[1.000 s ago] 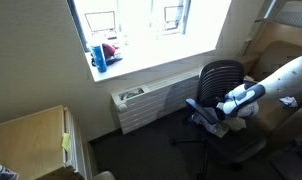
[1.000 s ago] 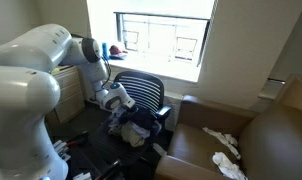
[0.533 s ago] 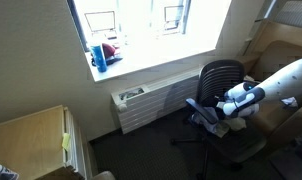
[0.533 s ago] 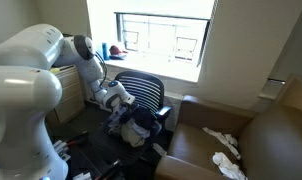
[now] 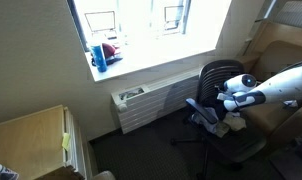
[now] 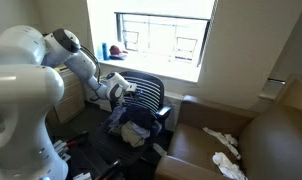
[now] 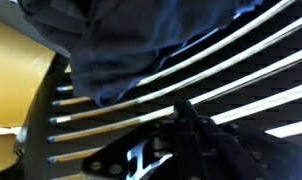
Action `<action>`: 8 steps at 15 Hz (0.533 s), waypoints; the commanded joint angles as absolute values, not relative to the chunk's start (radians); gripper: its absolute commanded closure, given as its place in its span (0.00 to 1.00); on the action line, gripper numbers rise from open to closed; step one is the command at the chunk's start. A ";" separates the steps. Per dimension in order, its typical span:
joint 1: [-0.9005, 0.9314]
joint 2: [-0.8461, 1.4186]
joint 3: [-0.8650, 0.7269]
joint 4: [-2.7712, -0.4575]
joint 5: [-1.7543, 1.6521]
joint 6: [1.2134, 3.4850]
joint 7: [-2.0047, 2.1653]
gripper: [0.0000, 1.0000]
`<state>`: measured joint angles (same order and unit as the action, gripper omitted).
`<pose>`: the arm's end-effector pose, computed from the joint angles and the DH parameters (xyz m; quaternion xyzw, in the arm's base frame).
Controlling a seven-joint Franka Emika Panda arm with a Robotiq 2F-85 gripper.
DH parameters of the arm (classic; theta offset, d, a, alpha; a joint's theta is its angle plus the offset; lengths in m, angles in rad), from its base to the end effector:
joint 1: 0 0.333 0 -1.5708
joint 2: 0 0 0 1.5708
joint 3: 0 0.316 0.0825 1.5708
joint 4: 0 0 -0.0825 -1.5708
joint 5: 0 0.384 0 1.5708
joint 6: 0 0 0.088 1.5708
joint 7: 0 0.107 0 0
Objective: Pick up the blue shirt from the black chair and hang it on the armrest of the brown chair
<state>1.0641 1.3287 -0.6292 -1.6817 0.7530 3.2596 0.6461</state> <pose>0.5913 0.2521 0.0195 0.9119 -0.1985 0.3586 0.0196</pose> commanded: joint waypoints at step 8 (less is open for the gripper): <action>0.987 1.319 -0.531 -1.640 0.738 3.084 0.634 0.31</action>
<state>1.0547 1.3176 -0.6025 -1.6737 0.7505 3.1650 0.6518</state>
